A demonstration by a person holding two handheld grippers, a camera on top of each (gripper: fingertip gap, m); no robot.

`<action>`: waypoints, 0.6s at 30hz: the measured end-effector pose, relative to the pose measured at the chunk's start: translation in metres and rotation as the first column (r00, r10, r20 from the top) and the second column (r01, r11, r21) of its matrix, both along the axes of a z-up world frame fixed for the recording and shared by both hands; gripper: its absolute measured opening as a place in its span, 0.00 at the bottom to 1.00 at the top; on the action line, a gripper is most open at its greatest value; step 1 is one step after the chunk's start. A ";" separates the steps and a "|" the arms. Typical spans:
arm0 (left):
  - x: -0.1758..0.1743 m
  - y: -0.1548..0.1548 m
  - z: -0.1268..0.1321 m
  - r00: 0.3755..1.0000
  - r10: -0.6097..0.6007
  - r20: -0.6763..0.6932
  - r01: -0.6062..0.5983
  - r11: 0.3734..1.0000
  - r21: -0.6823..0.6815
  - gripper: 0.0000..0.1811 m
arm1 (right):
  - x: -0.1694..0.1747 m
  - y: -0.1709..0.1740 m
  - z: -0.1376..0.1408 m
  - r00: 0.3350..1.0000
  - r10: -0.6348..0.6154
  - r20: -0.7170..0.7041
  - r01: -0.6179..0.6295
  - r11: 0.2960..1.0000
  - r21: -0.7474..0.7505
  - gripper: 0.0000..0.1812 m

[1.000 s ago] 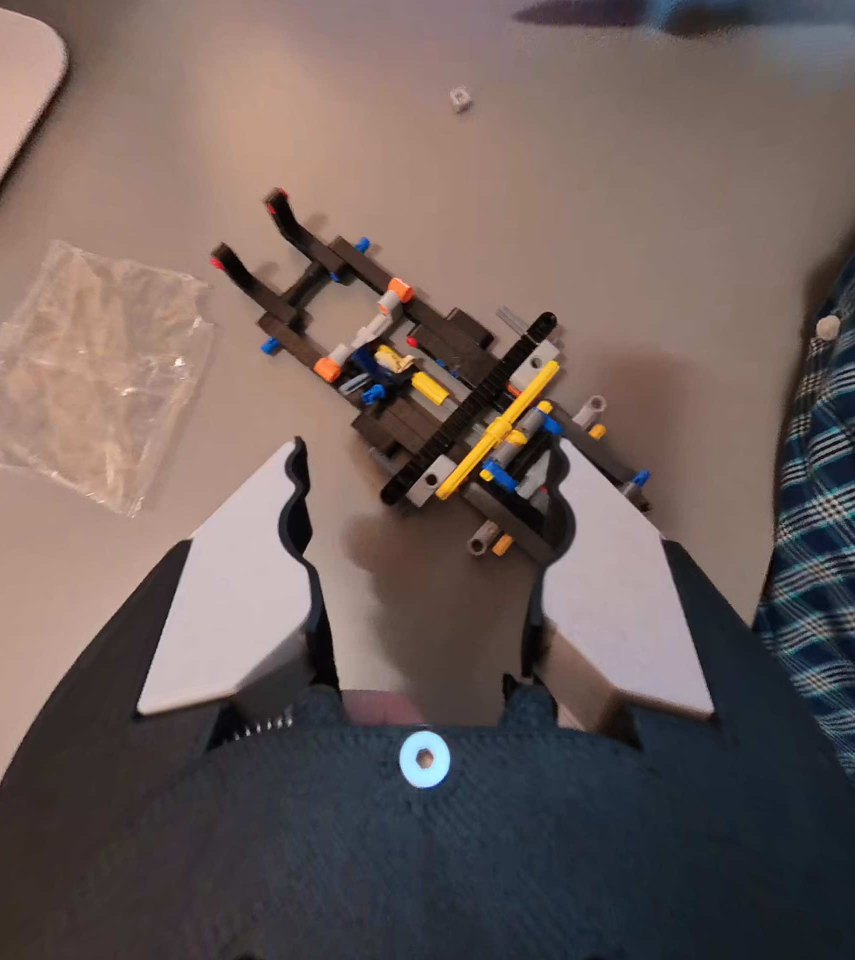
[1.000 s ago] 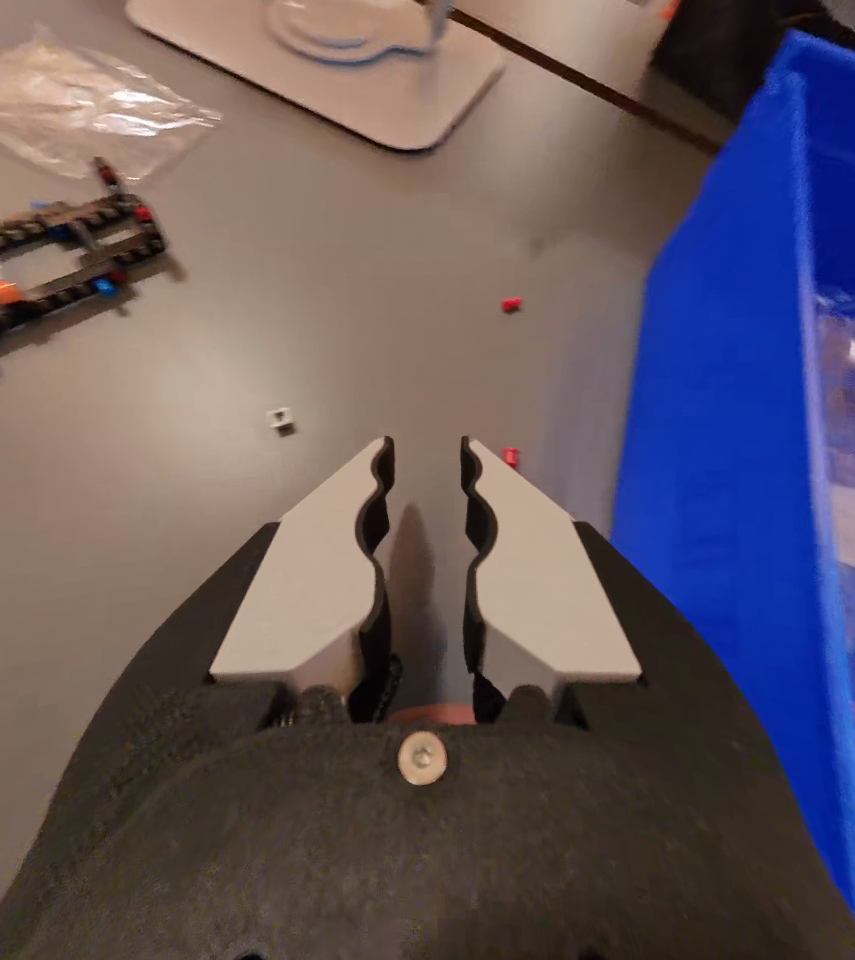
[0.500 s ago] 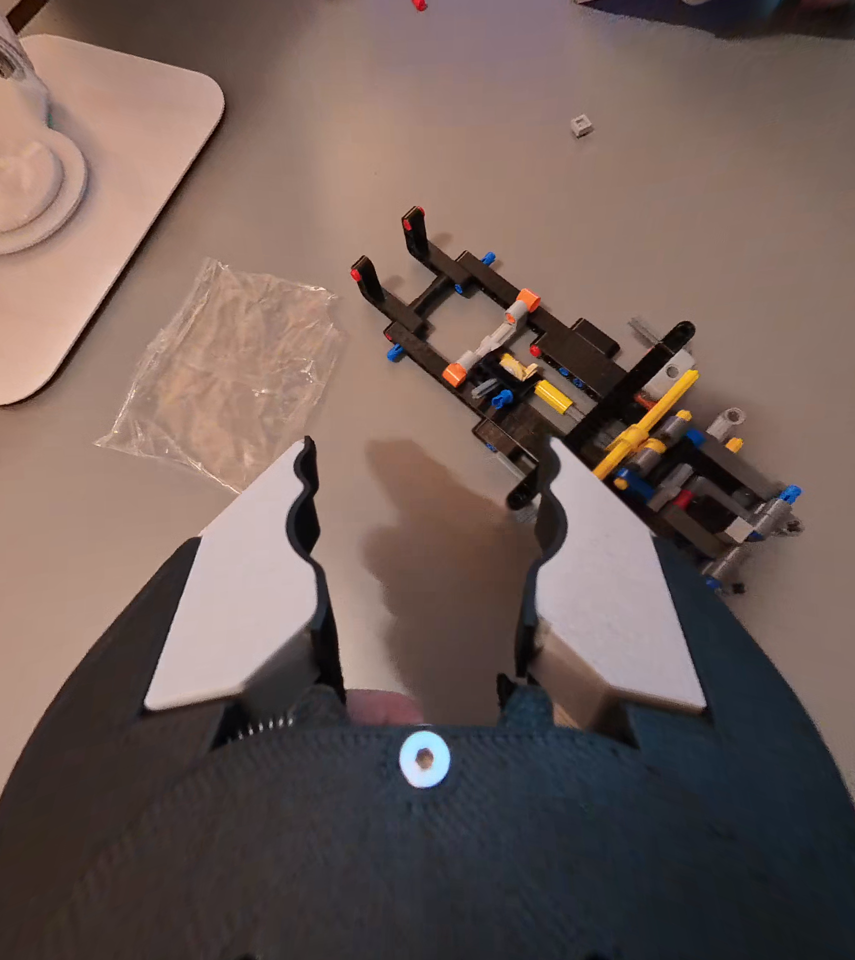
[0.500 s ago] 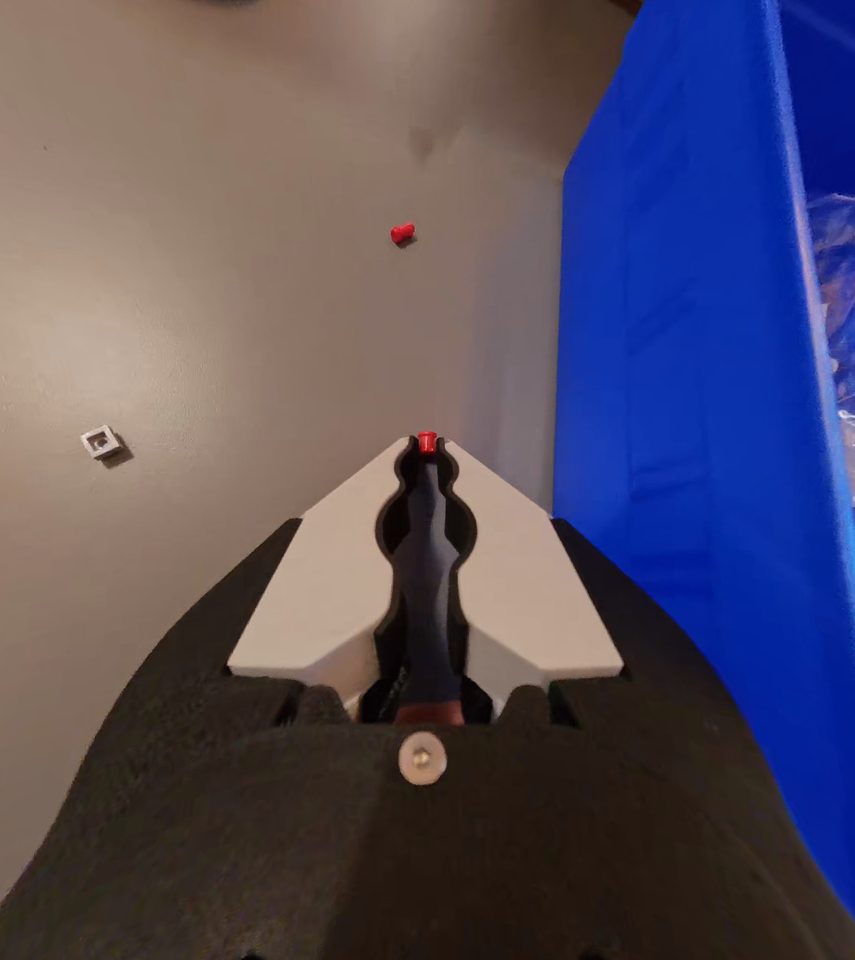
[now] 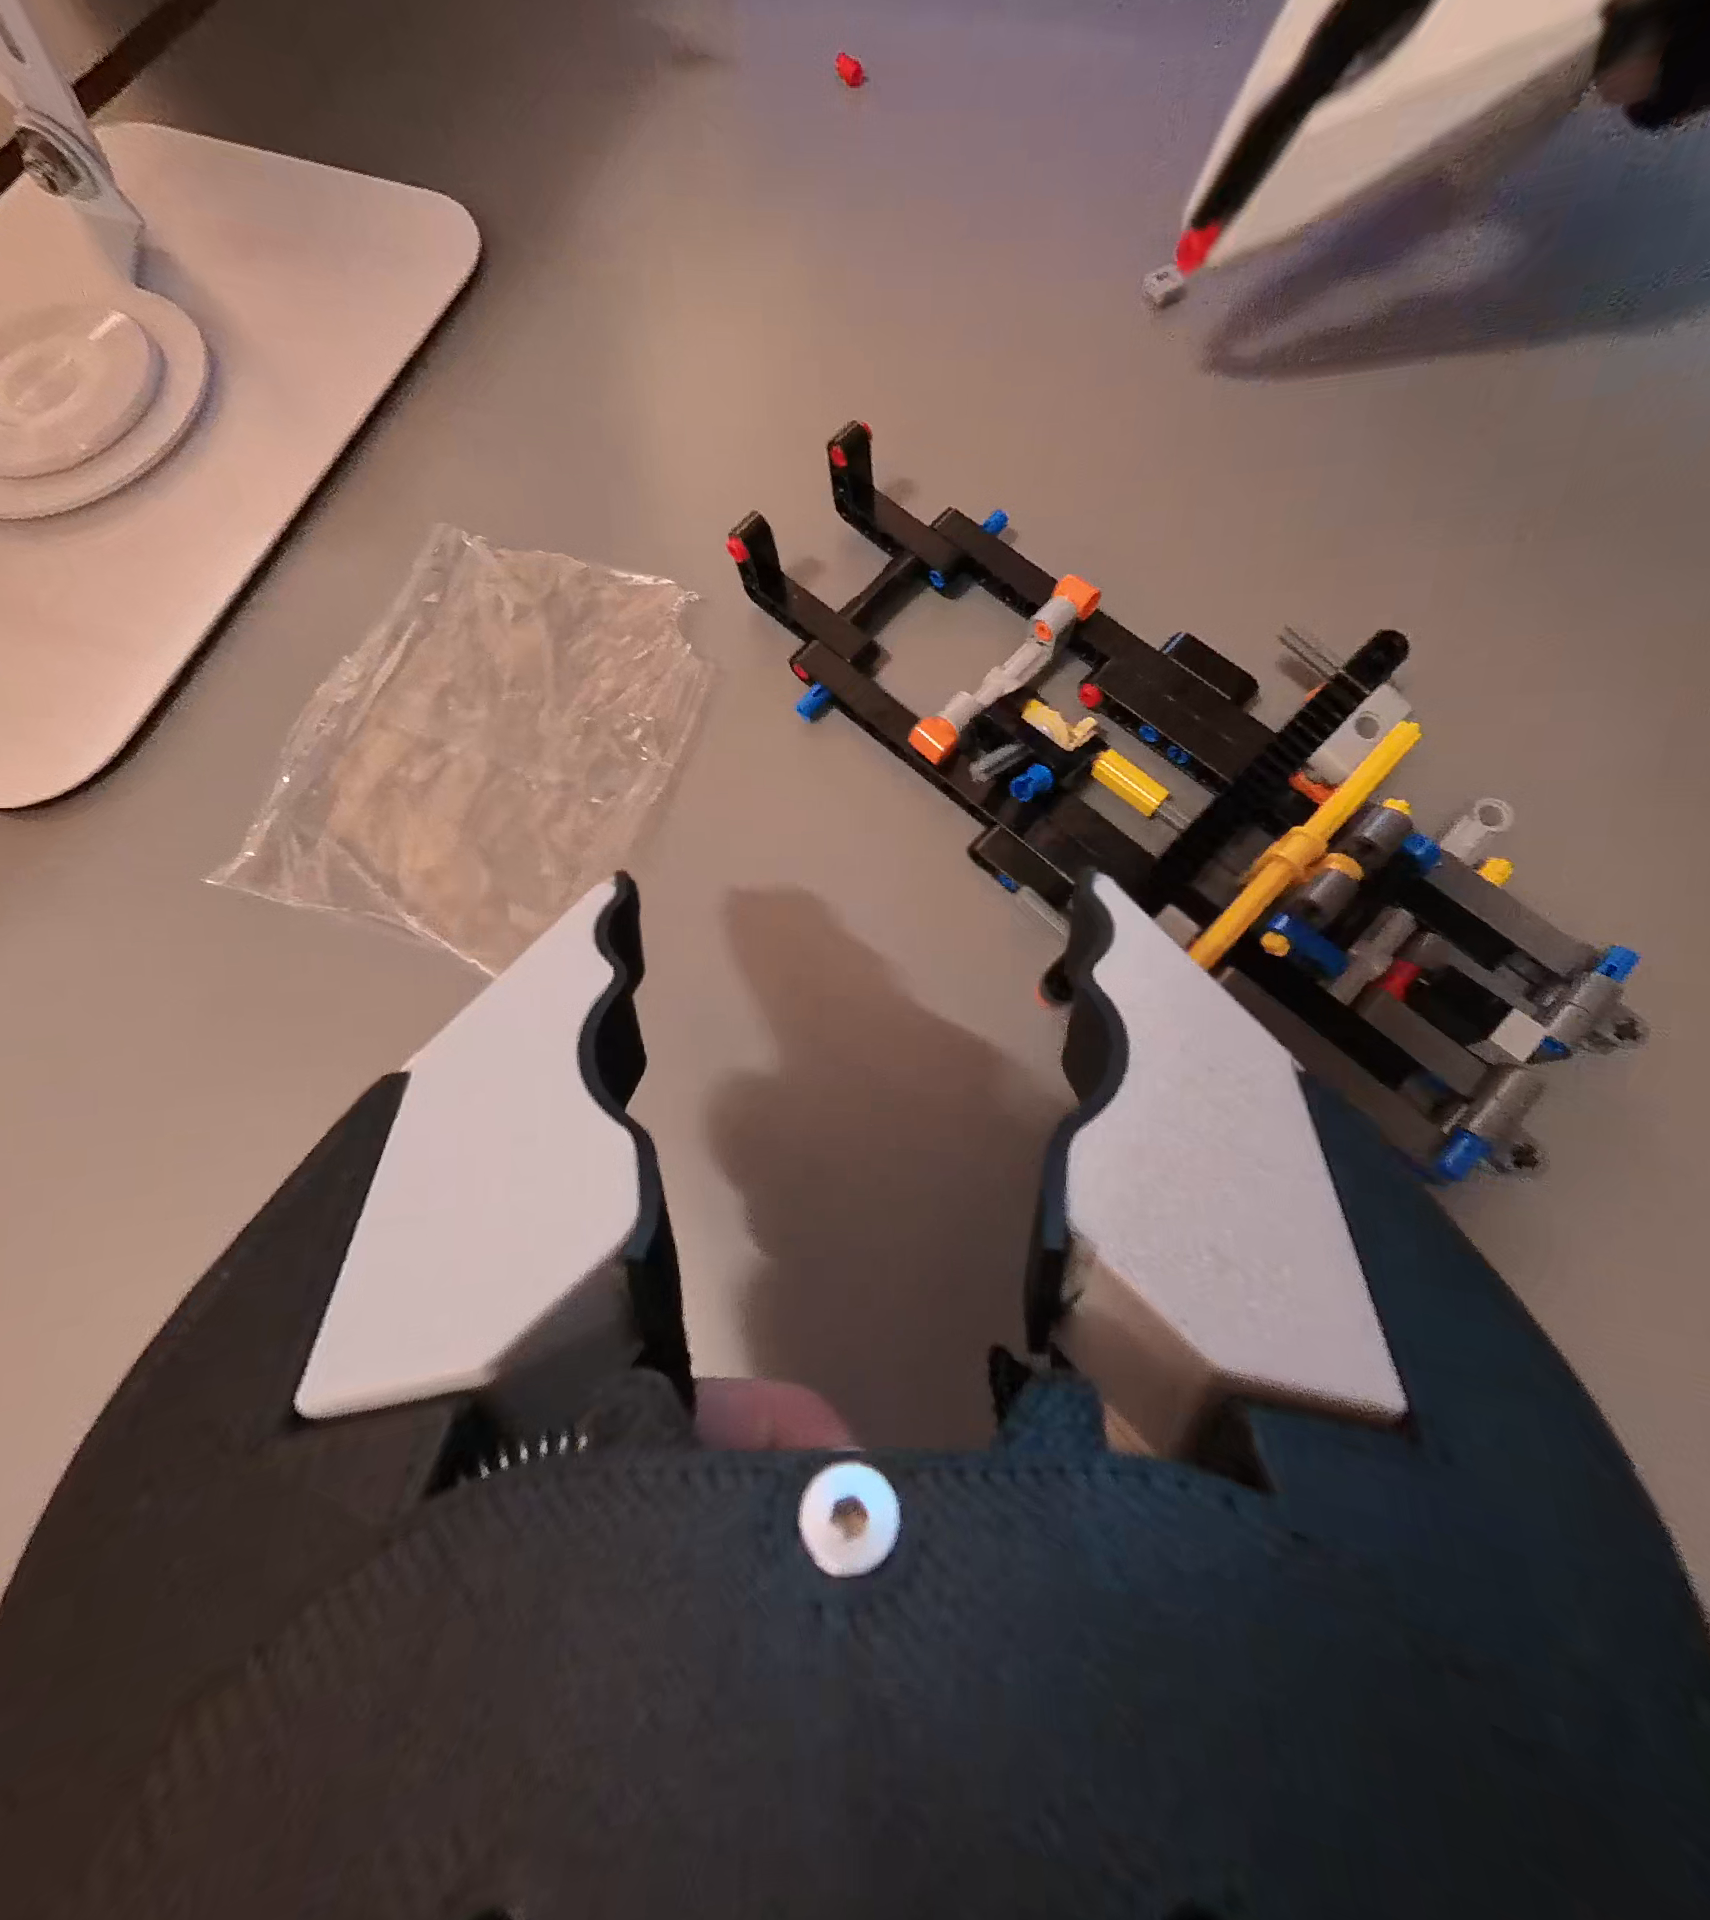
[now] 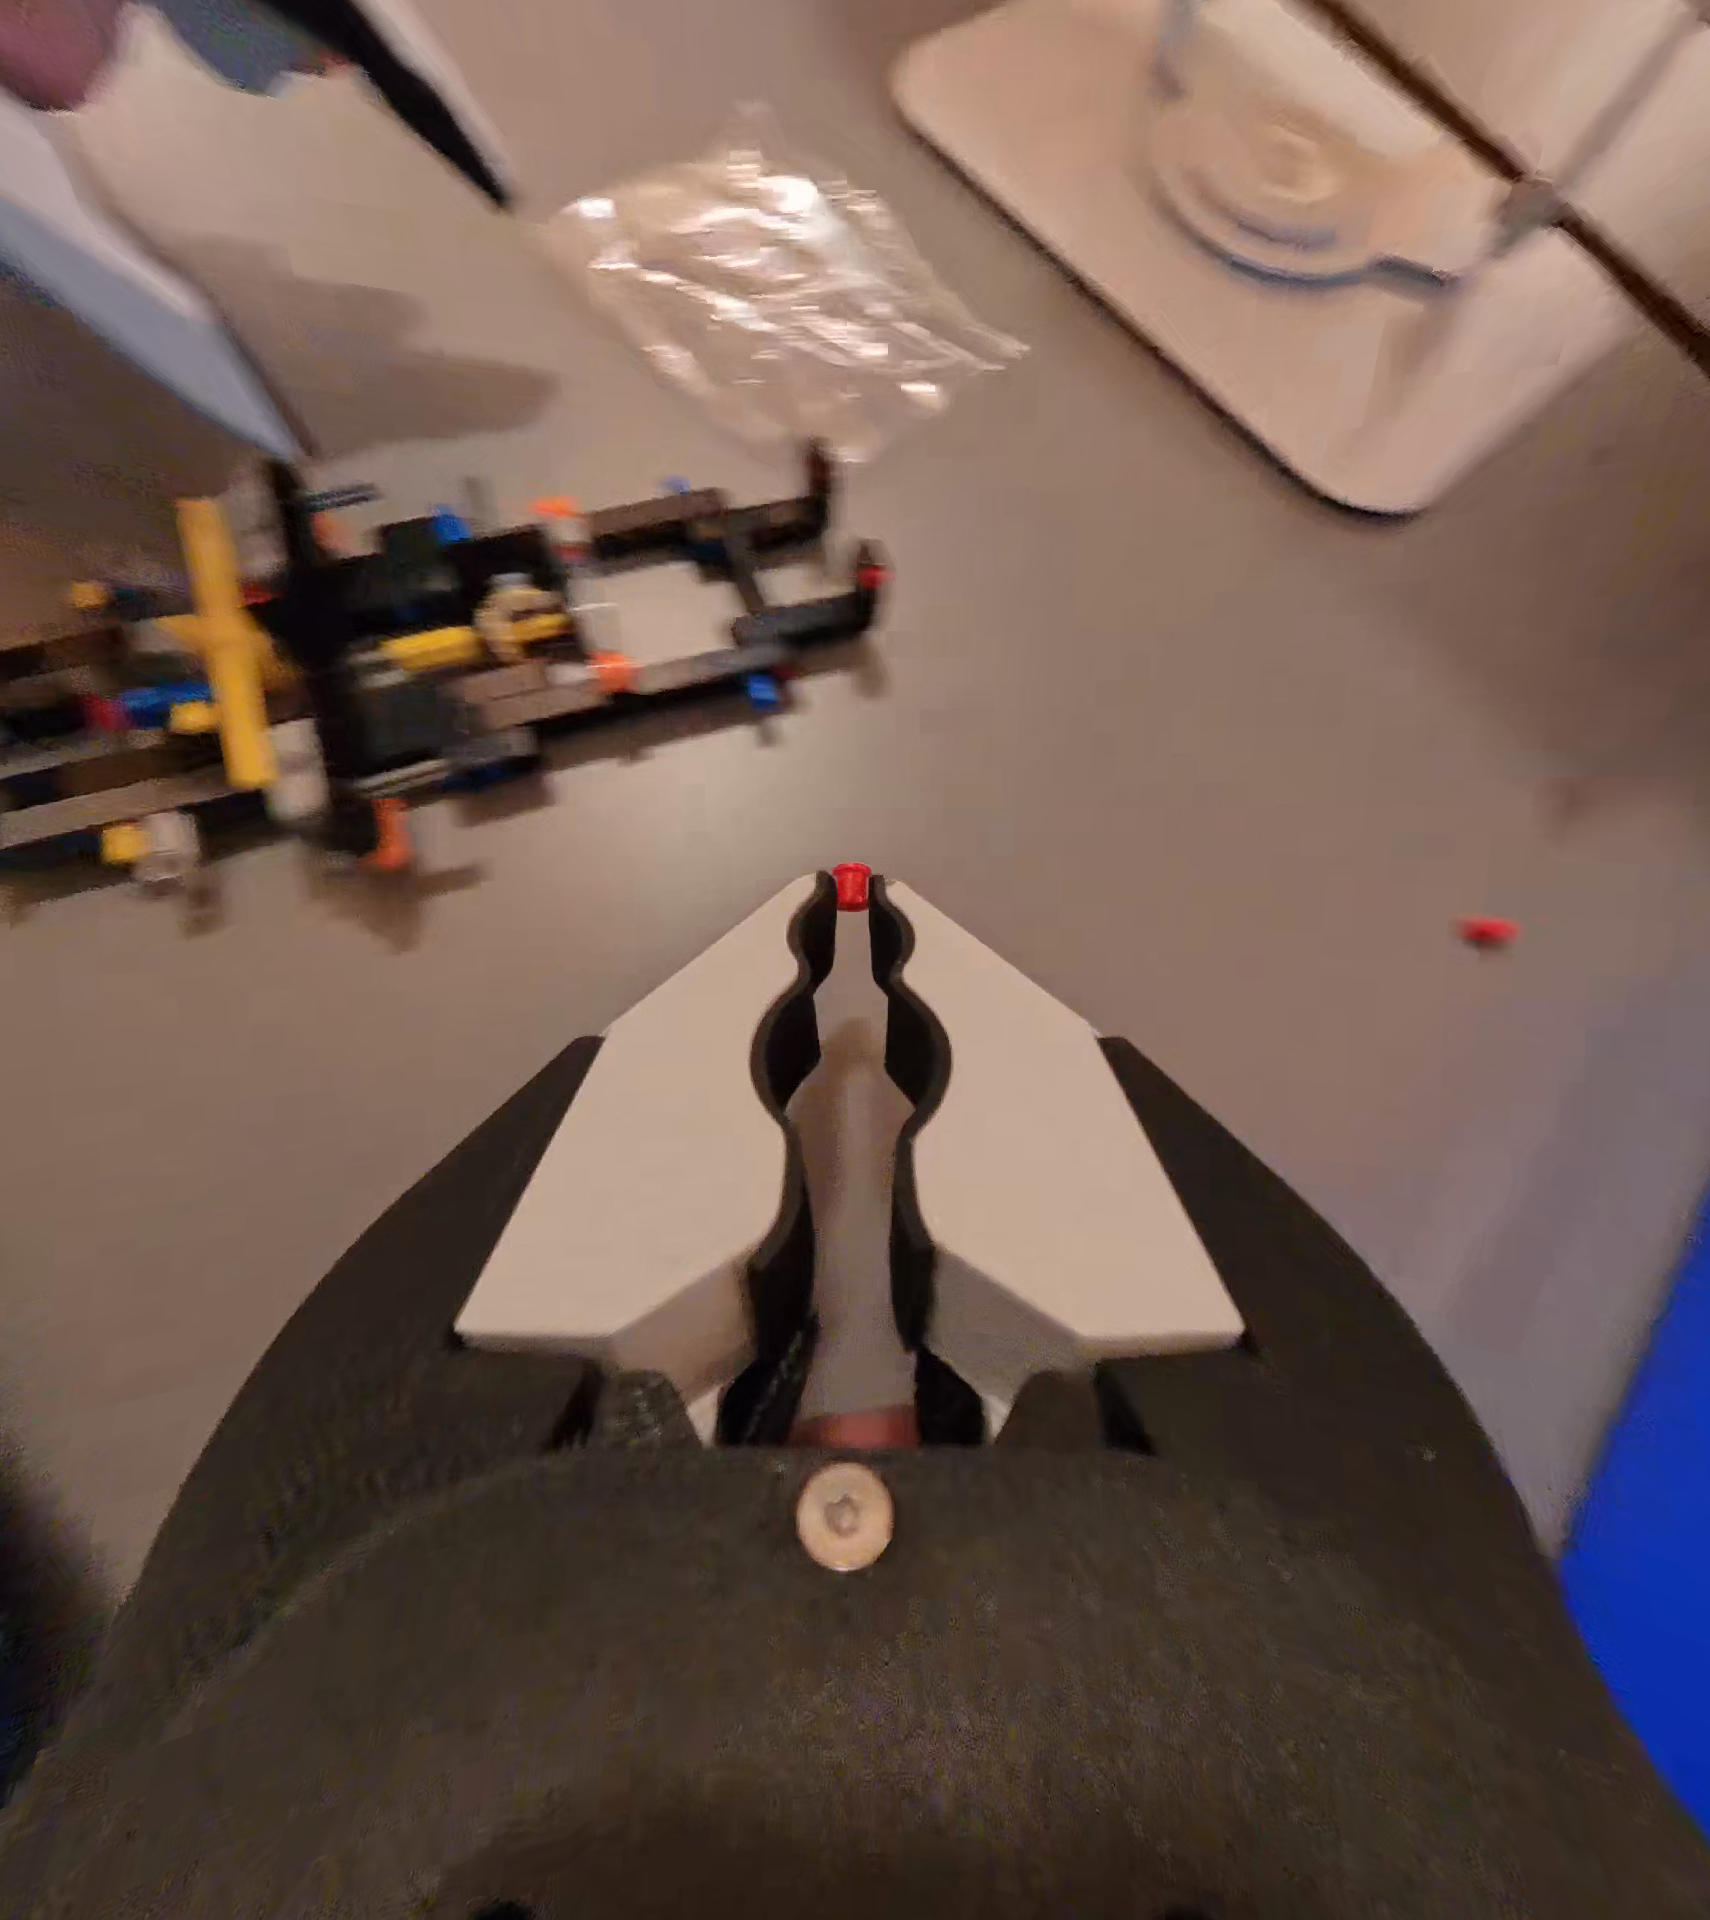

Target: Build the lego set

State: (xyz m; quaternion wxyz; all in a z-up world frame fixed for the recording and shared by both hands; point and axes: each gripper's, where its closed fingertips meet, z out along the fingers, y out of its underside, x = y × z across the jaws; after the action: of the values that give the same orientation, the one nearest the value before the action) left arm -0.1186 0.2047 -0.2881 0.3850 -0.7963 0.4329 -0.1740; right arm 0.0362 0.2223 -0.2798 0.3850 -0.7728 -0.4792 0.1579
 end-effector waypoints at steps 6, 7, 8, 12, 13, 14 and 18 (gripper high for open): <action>0.002 -0.015 -0.004 1.000 -0.016 0.008 0.016 1.000 -0.016 0.44 | -0.022 -0.028 -0.029 0.988 0.117 0.103 -0.118 0.993 0.000 0.02; 0.002 -0.018 -0.005 1.000 -0.018 0.010 0.018 1.000 -0.021 0.43 | -0.024 -0.030 -0.031 0.988 0.121 0.090 -0.120 0.993 -0.014 0.02; 0.002 -0.020 -0.004 1.000 -0.020 0.018 0.021 0.999 -0.024 0.43 | -0.026 -0.032 -0.032 0.989 0.122 0.087 -0.121 0.992 -0.018 0.02; 0.005 -0.026 -0.003 0.999 -0.033 0.039 0.035 0.999 -0.030 0.42 | -0.026 -0.030 -0.034 0.989 0.113 0.101 -0.113 0.994 -0.001 0.02; 0.005 -0.026 -0.003 0.999 -0.035 0.041 0.036 0.999 -0.030 0.41 | -0.026 -0.029 -0.034 0.989 0.108 0.100 -0.108 0.994 -0.002 0.04; 0.005 -0.027 -0.003 0.998 -0.038 0.043 0.039 0.999 -0.031 0.41 | -0.026 -0.030 -0.032 0.990 0.108 0.093 -0.108 0.994 -0.008 0.05; 0.005 -0.027 -0.003 0.998 -0.041 0.053 0.043 0.999 -0.034 0.41 | -0.024 -0.028 -0.027 0.991 0.109 0.081 -0.109 0.994 -0.007 0.07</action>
State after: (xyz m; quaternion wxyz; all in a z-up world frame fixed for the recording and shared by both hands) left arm -0.1141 0.1780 -0.2911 0.3786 -0.7888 0.4362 -0.2102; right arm 0.0120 0.1942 -0.3063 0.3551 -0.7518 -0.5357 0.1477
